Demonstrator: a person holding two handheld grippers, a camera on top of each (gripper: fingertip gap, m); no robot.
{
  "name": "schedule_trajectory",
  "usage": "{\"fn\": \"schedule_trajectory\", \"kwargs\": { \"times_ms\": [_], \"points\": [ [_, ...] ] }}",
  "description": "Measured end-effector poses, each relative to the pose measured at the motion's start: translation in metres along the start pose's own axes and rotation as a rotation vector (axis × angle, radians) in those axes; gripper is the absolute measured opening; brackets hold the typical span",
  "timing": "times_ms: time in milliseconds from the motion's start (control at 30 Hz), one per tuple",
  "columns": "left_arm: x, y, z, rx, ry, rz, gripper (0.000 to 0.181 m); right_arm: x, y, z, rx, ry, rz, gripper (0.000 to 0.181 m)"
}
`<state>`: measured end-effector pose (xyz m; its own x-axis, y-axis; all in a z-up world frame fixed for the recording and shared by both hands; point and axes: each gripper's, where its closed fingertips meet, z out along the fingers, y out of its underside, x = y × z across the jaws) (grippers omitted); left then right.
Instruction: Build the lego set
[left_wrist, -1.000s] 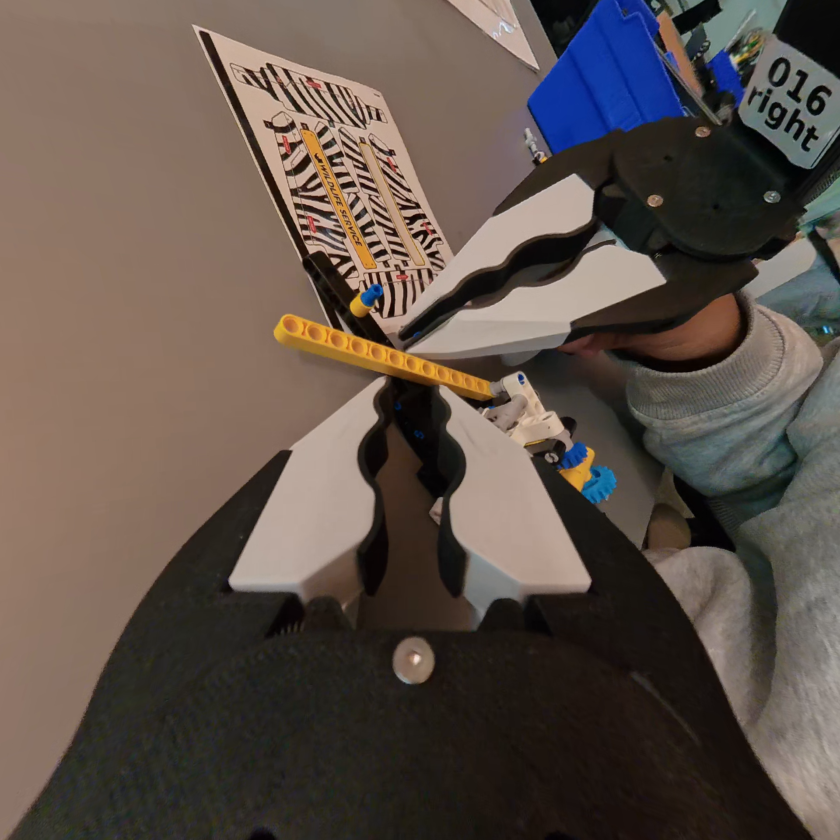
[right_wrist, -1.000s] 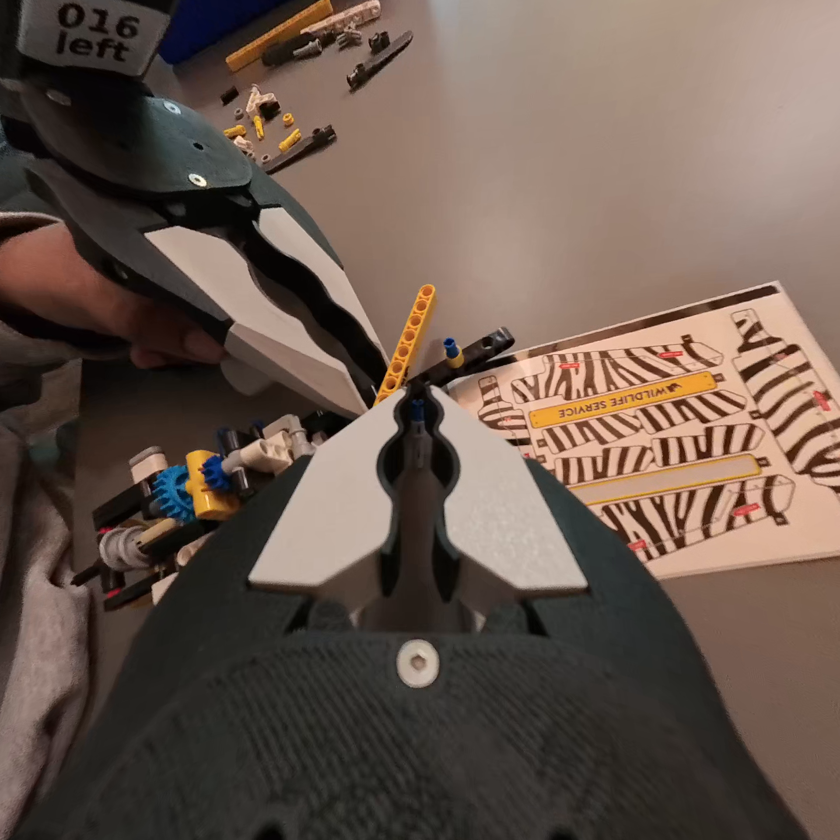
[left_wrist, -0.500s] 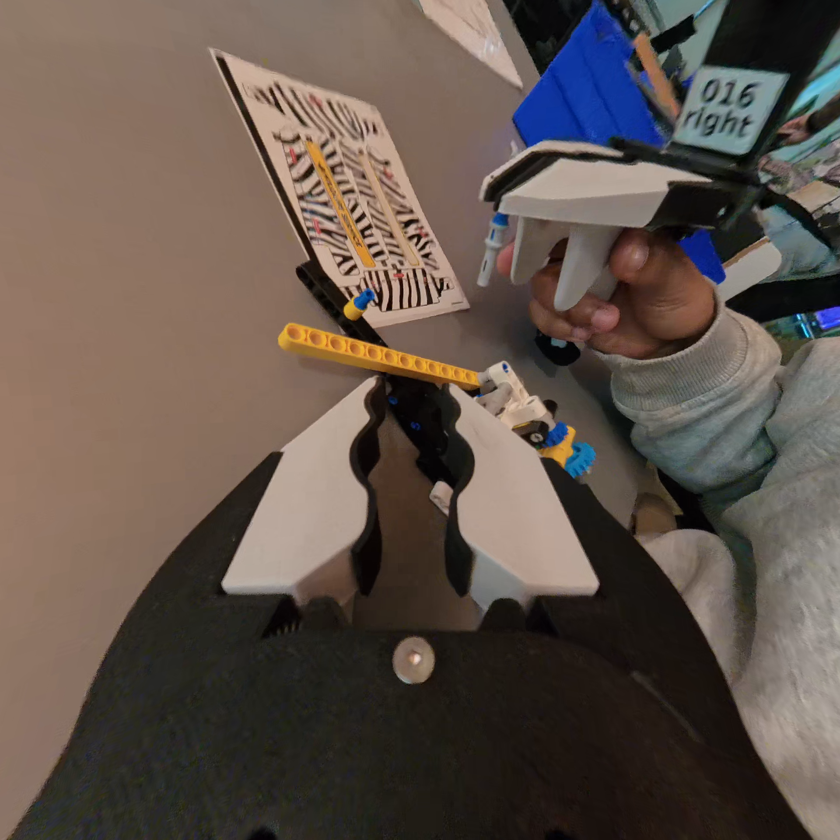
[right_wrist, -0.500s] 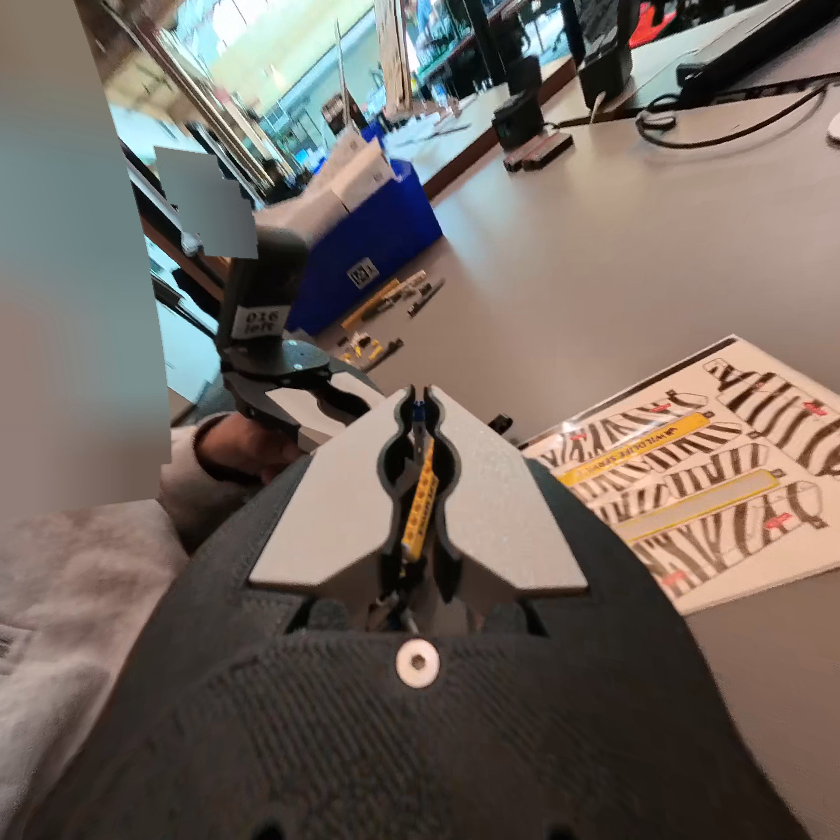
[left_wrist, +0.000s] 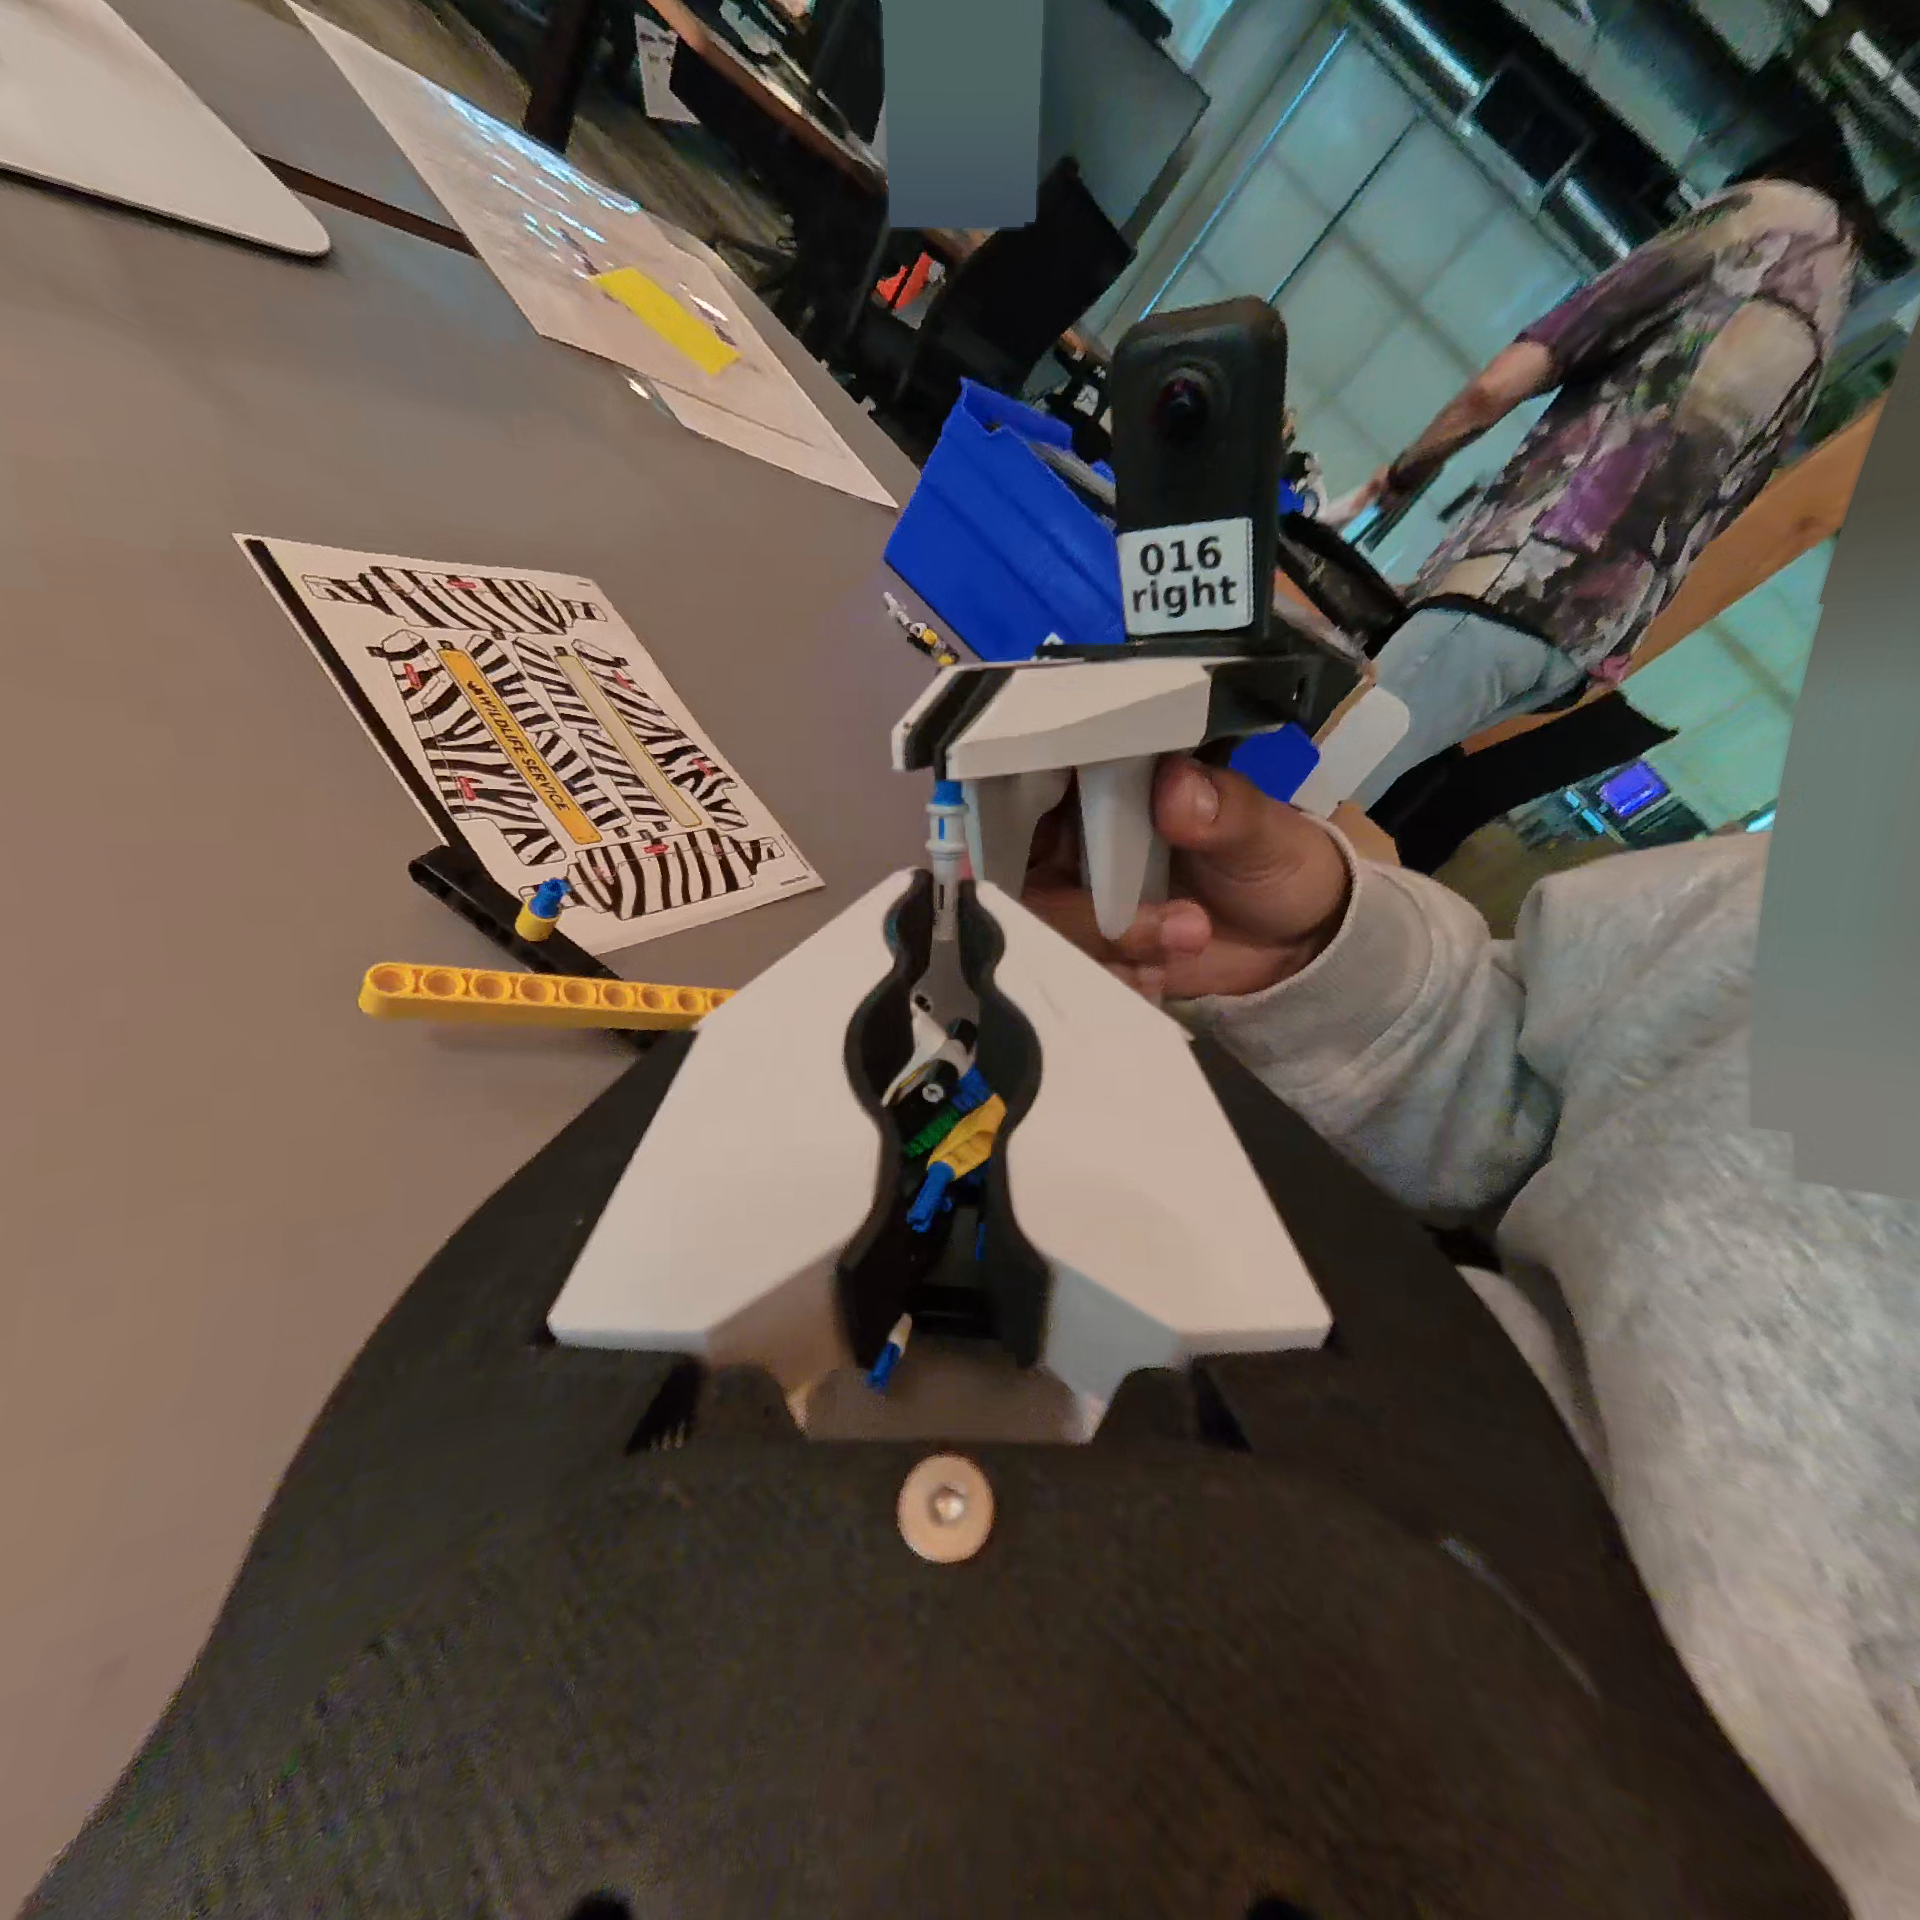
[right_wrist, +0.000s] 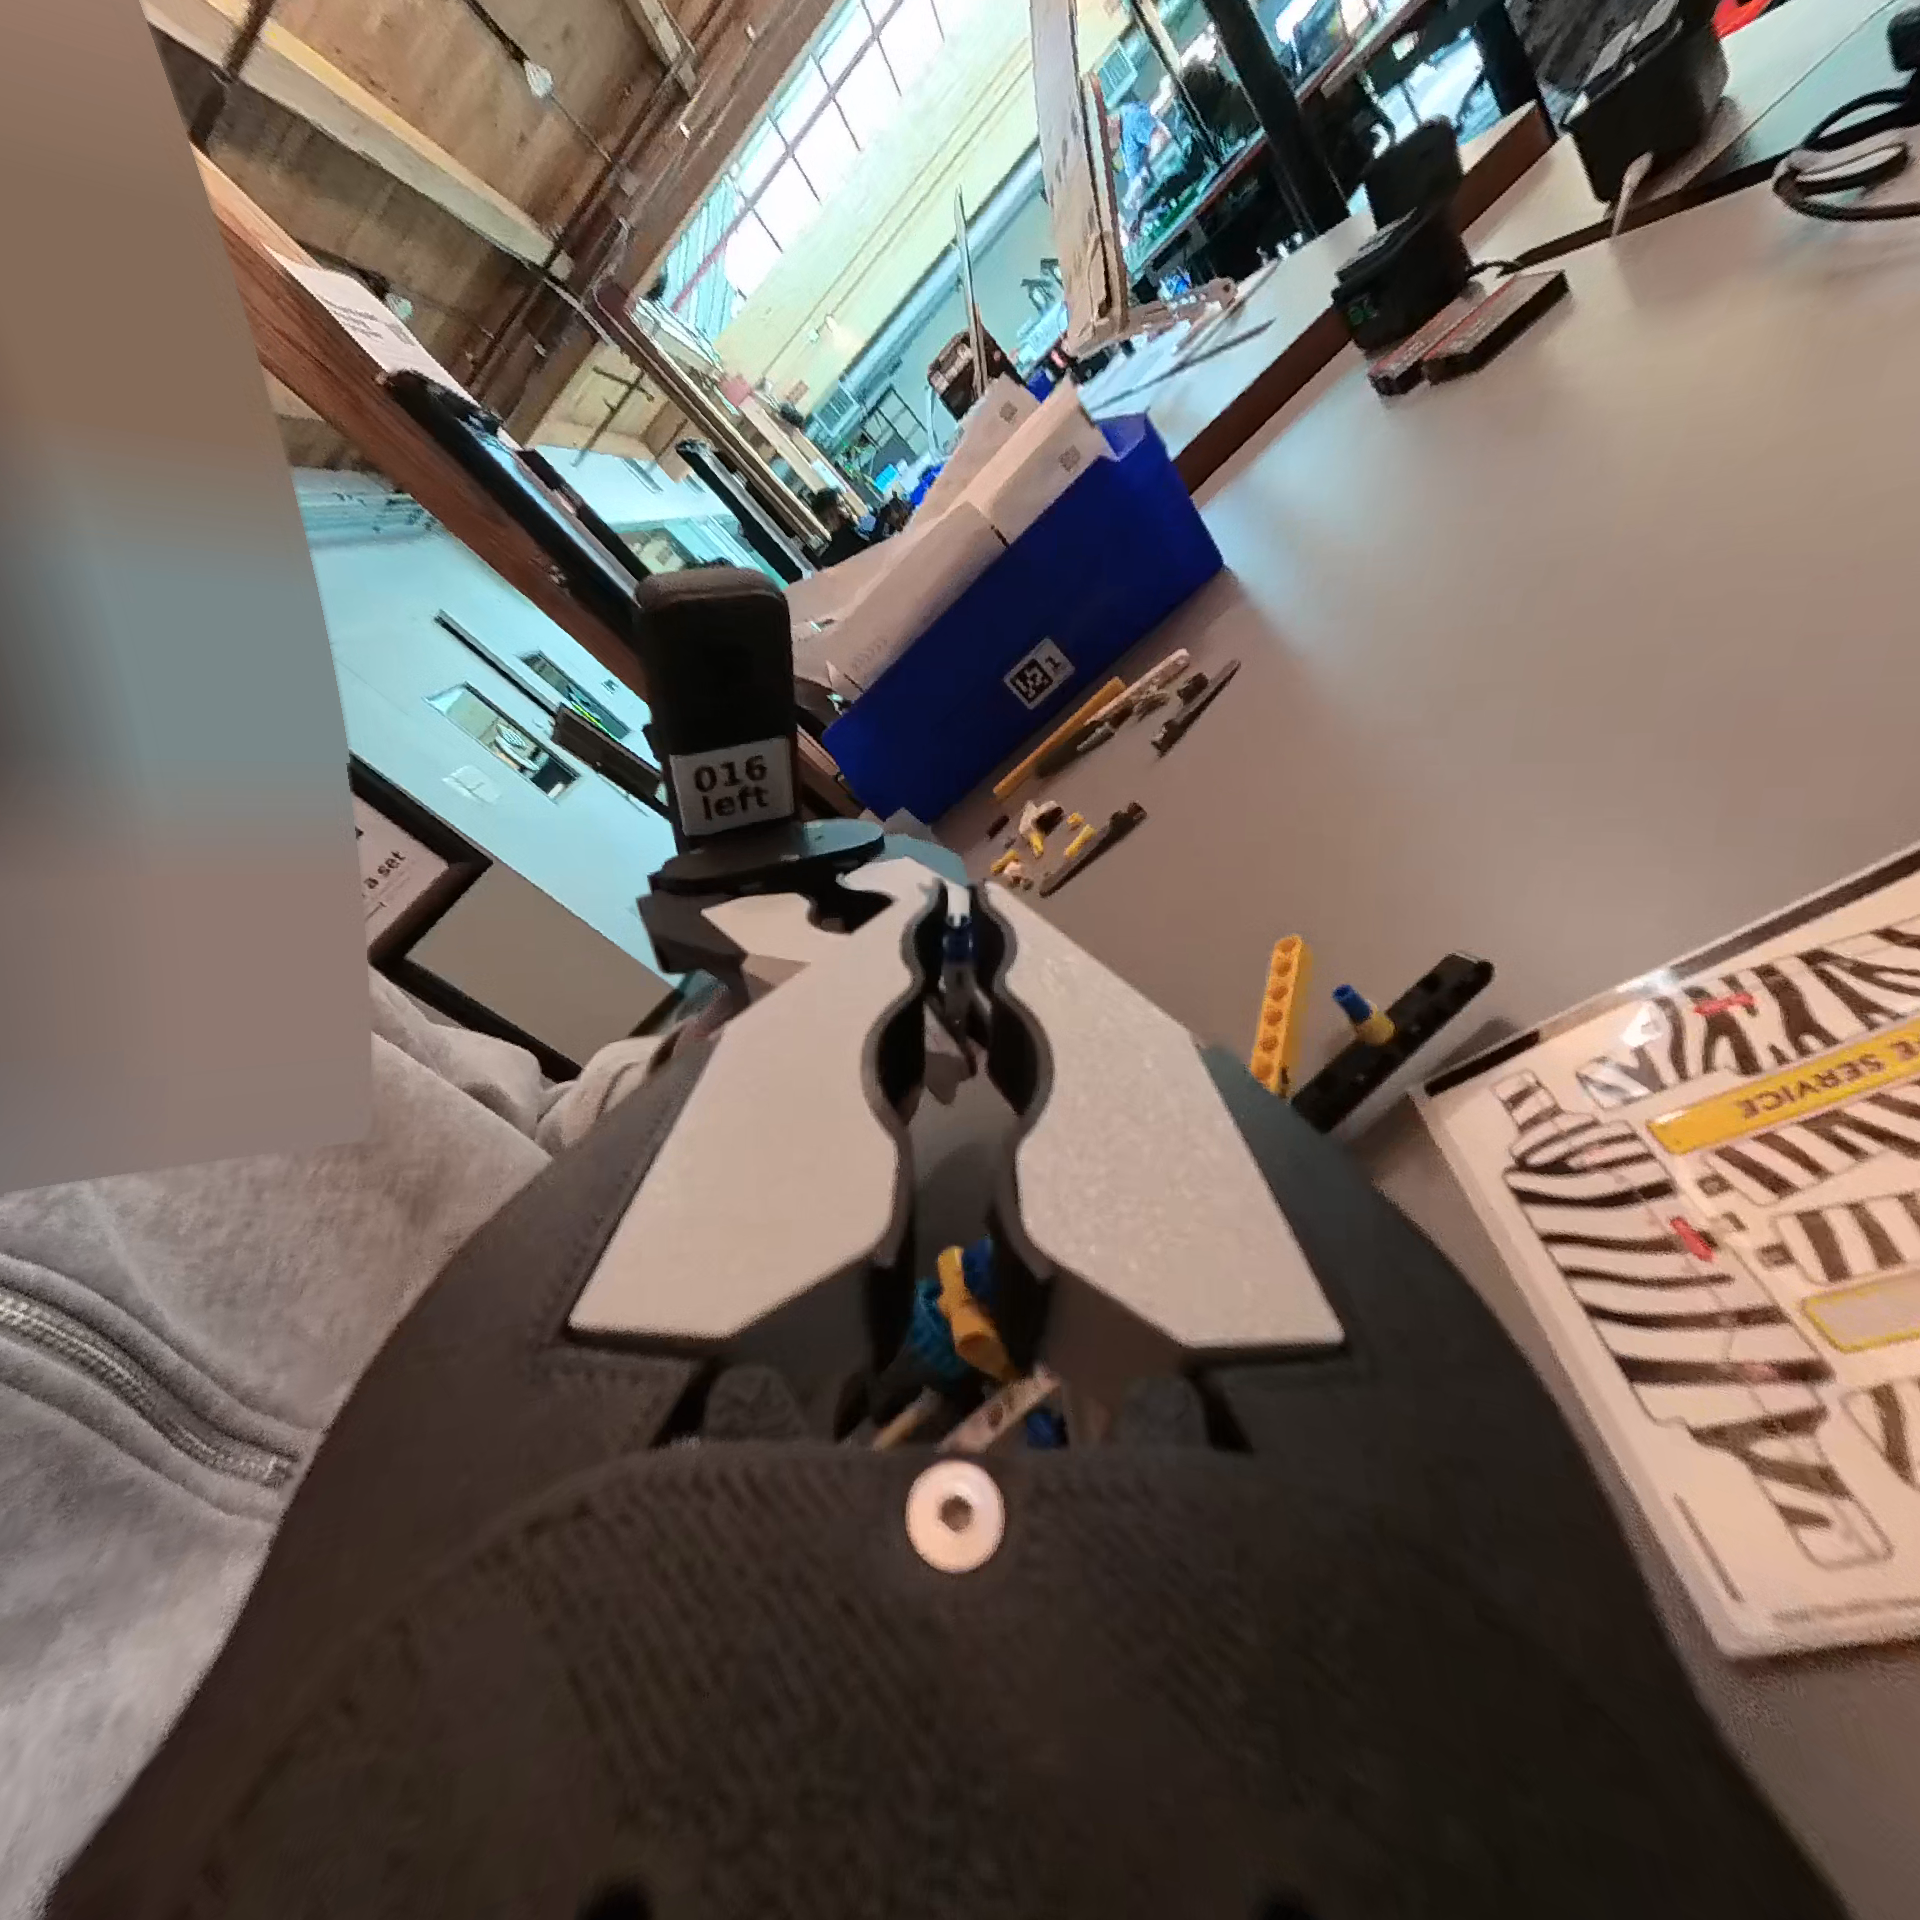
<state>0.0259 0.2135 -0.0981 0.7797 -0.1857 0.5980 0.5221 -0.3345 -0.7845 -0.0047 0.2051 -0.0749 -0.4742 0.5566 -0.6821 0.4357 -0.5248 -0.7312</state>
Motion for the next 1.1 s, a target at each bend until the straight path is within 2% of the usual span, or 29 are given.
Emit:
{"fn": "schedule_trajectory", "kwargs": {
  "times_ms": [300, 367, 433, 600, 700, 1100],
  "points": [
    [-0.008, 0.009, 0.004, -0.036, -0.055, 0.077, 0.005, 0.008, 0.010, -0.014, -0.105, 0.089, -0.113, 0.003],
    [-0.015, 0.008, 0.002, -0.033, -0.086, 0.057, 0.014, 0.014, 0.005, -0.014, -0.099, 0.125, -0.159, 0.003],
    [-0.025, 0.009, -0.001, -0.037, -0.119, 0.046, 0.022, 0.024, 0.001, -0.013, -0.111, 0.173, -0.222, 0.002],
    [-0.052, 0.023, -0.008, -0.135, -0.238, 0.080, 0.025, 0.052, 0.014, -0.006, -0.282, 0.290, -0.469, 0.002],
    [-0.053, 0.028, -0.006, -0.159, -0.227, 0.076, 0.027, 0.060, 0.021, 0.000, -0.345, 0.304, -0.592, 0.003],
    [-0.061, 0.044, 0.002, -0.257, -0.212, -0.062, 0.029, 0.067, 0.025, 0.007, -0.355, 0.266, -0.577, 0.003]
  ]
}}
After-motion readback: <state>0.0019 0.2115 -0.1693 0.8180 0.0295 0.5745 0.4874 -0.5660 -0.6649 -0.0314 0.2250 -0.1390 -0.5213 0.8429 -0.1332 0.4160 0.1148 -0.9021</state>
